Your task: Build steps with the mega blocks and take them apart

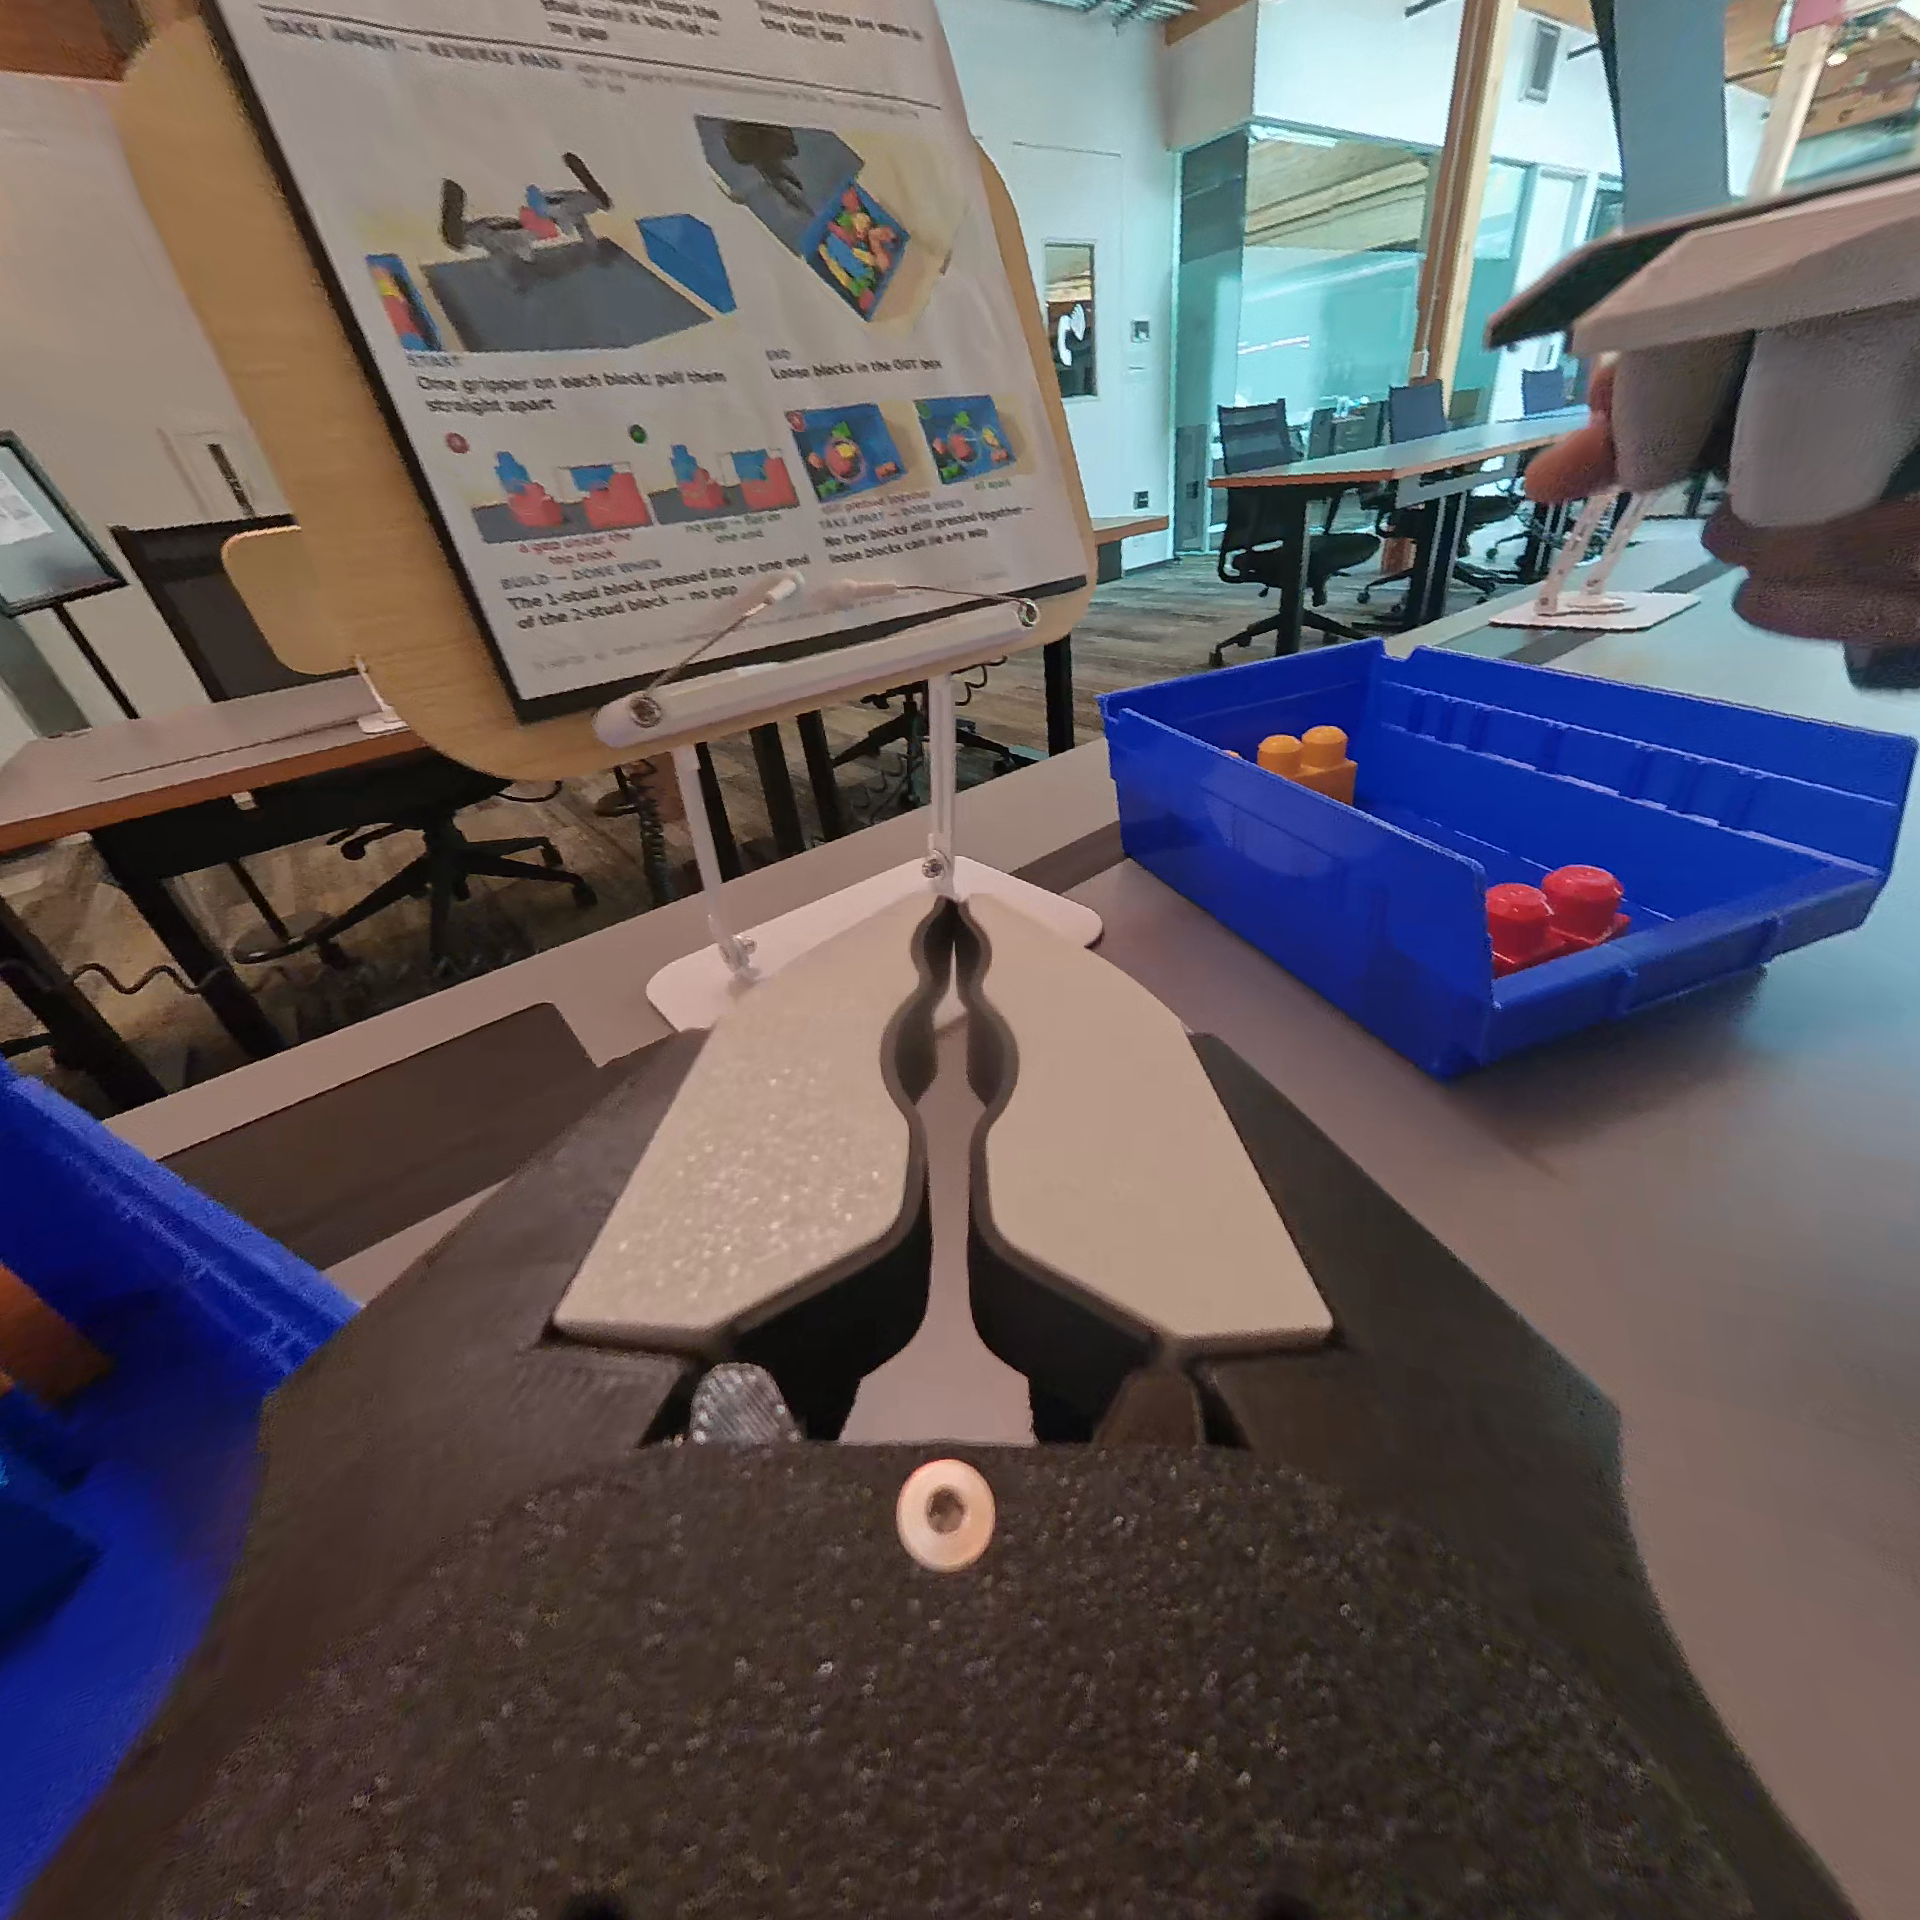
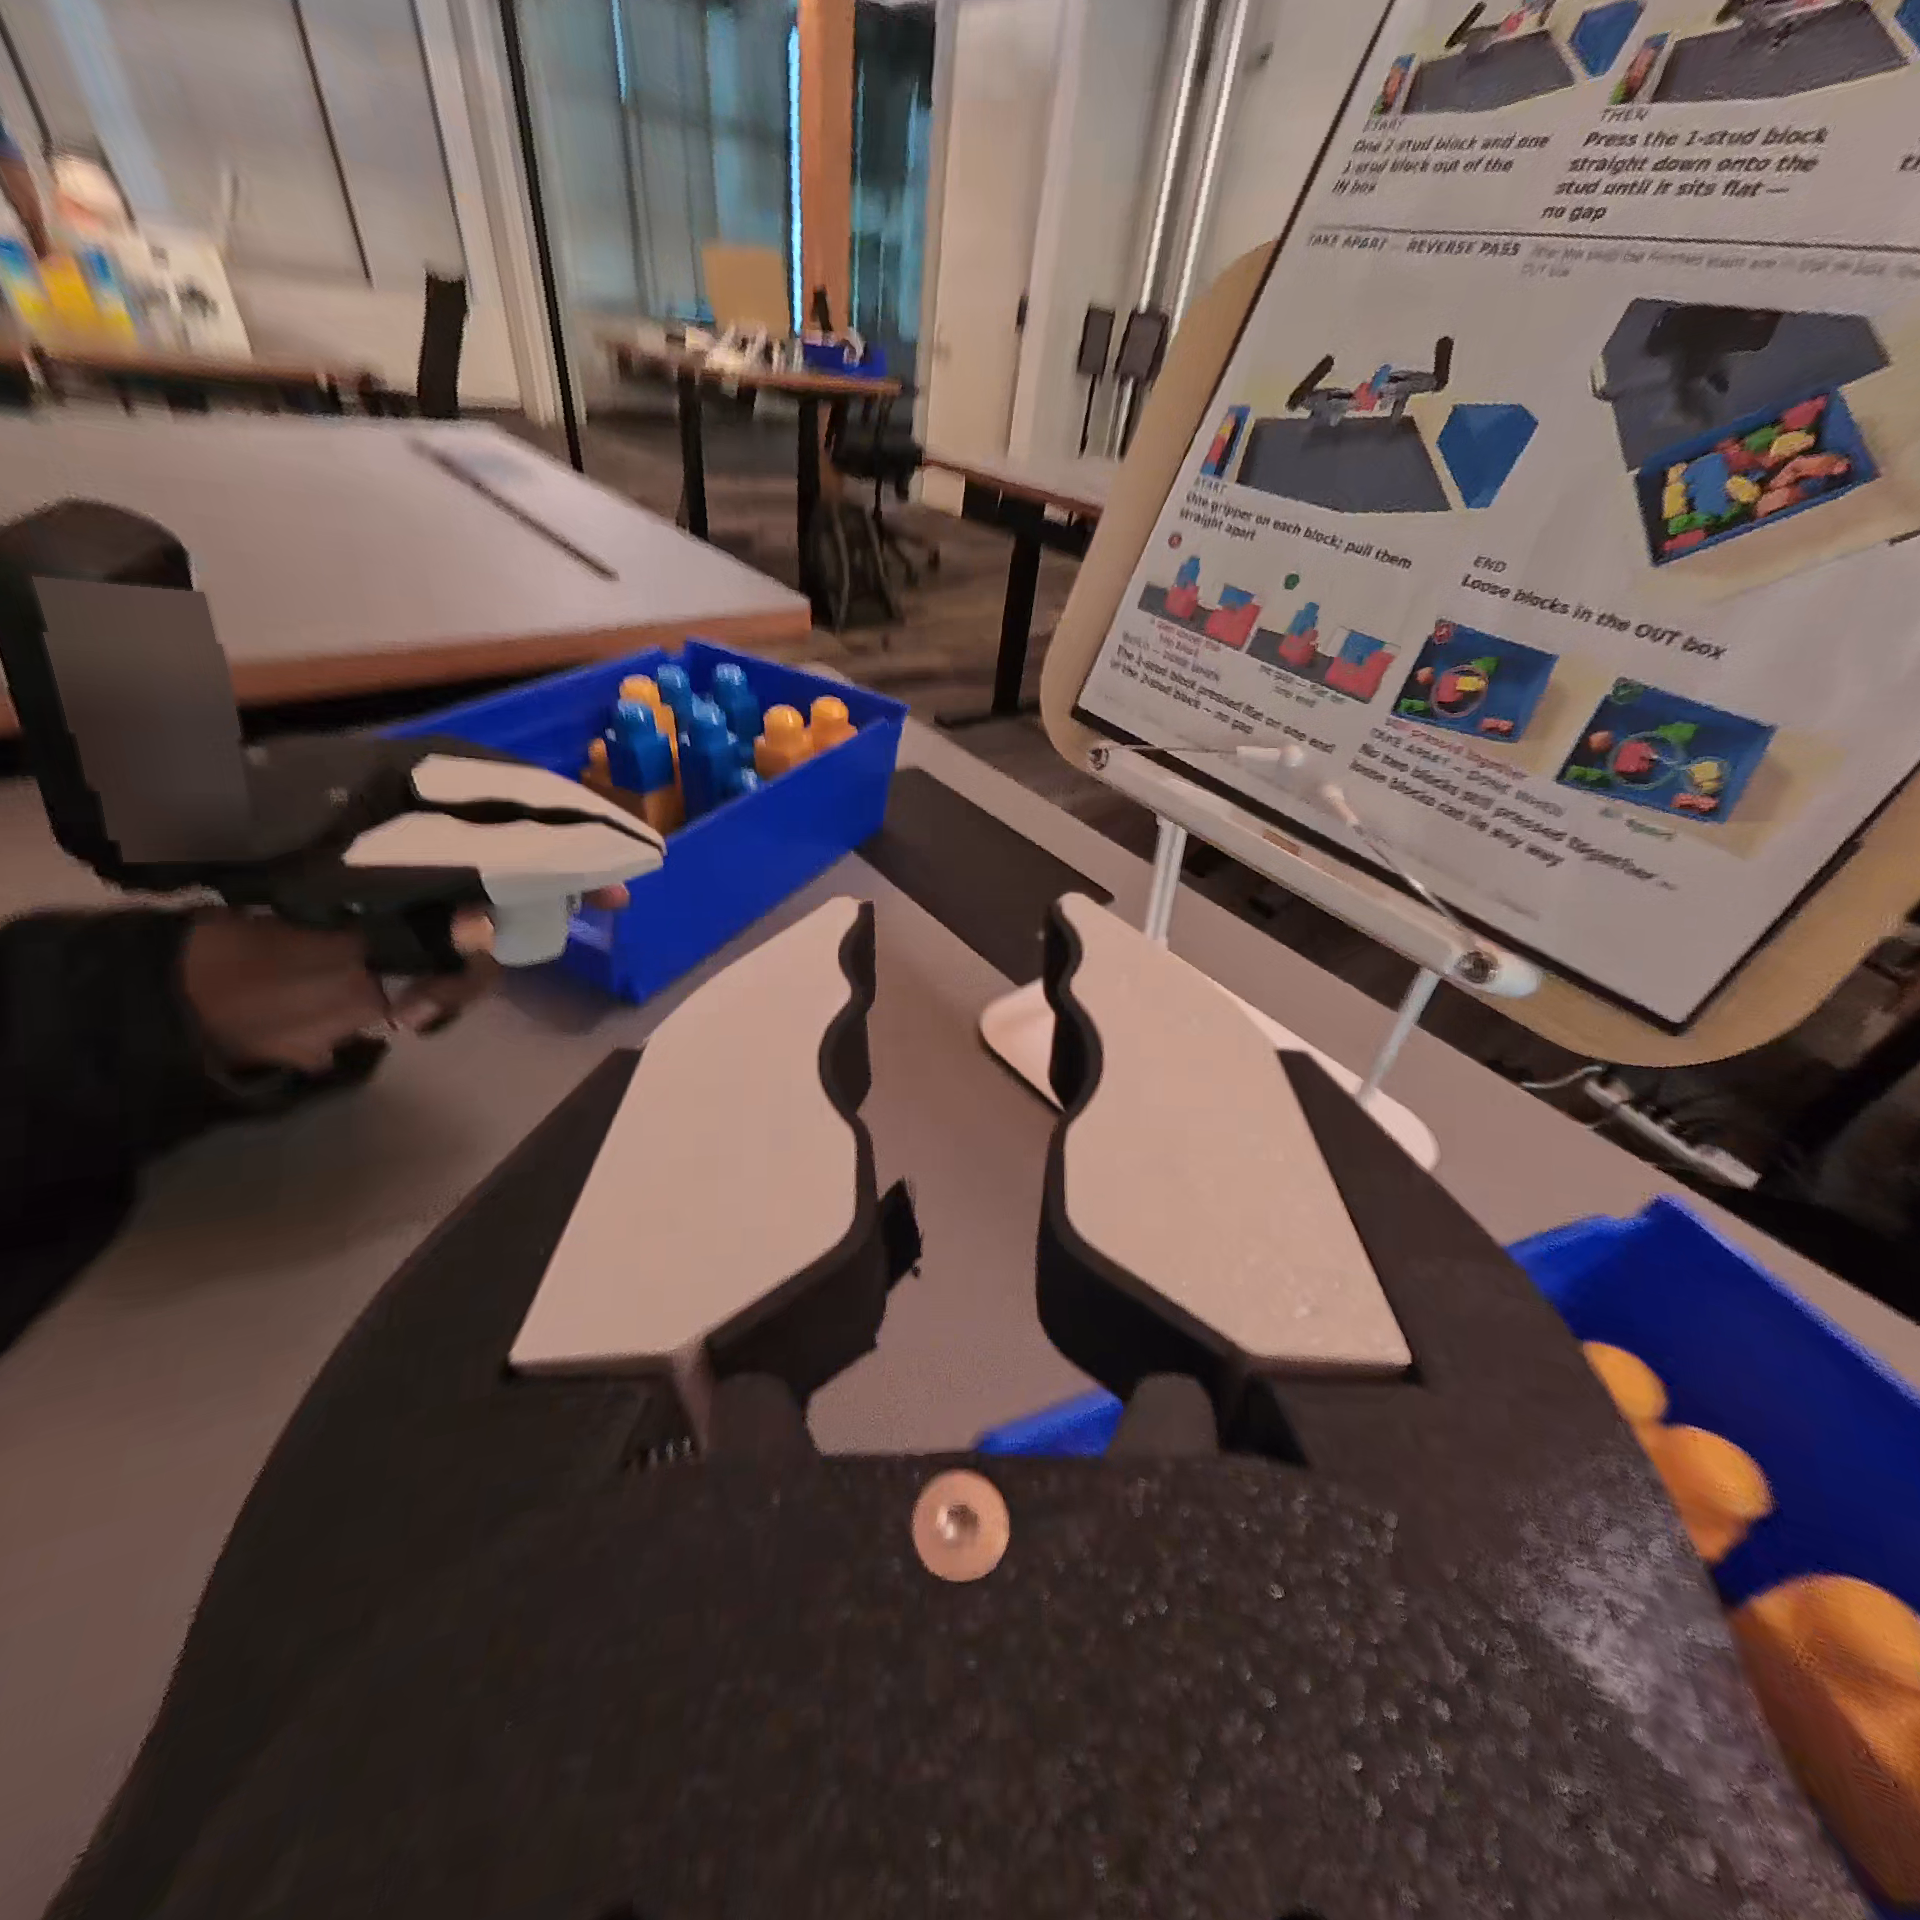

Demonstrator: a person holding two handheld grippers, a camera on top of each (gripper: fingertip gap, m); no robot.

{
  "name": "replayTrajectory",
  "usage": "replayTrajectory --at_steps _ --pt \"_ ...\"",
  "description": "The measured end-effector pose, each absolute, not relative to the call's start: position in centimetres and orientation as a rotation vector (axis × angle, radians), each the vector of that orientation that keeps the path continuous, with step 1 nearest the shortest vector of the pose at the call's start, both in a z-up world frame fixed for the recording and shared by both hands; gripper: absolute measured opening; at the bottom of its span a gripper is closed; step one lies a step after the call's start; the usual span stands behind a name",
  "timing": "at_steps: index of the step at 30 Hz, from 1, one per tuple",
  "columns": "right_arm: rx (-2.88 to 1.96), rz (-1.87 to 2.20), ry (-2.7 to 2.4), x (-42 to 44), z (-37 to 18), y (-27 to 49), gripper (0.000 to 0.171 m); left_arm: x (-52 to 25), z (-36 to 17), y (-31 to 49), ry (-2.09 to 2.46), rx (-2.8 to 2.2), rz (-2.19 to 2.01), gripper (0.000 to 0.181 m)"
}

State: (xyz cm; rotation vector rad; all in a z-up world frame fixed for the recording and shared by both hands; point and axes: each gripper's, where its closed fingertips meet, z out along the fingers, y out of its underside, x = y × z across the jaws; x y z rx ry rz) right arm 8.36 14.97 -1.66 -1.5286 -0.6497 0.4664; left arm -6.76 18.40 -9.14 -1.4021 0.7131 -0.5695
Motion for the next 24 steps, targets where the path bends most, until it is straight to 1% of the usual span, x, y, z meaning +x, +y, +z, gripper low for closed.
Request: replayTrajectory --at_steps 6,14,21,24 --pt "-1.538 0.542 -0.520 5.2 -6.1 15.0 0.026 -8.2 -8.6 19.3 0.657 -1.398 -0.533 0.000" --pt "-1.553 0.479 -0.401 6.1 -11.2 16.7 0.001 -12.2 -5.6 20.7 0.535 -1.343 -0.429 0.000" --pt "-1.568 0.462 -0.405 6.6 -12.0 16.8 0.000 -19.1 -1.9 22.7 0.408 -1.328 -0.313 0.000" --pt "-1.554 0.464 -0.422 6.4 -11.5 16.5 0.000 -23.0 -1.8 24.6 0.406 -1.455 -0.229 0.000"
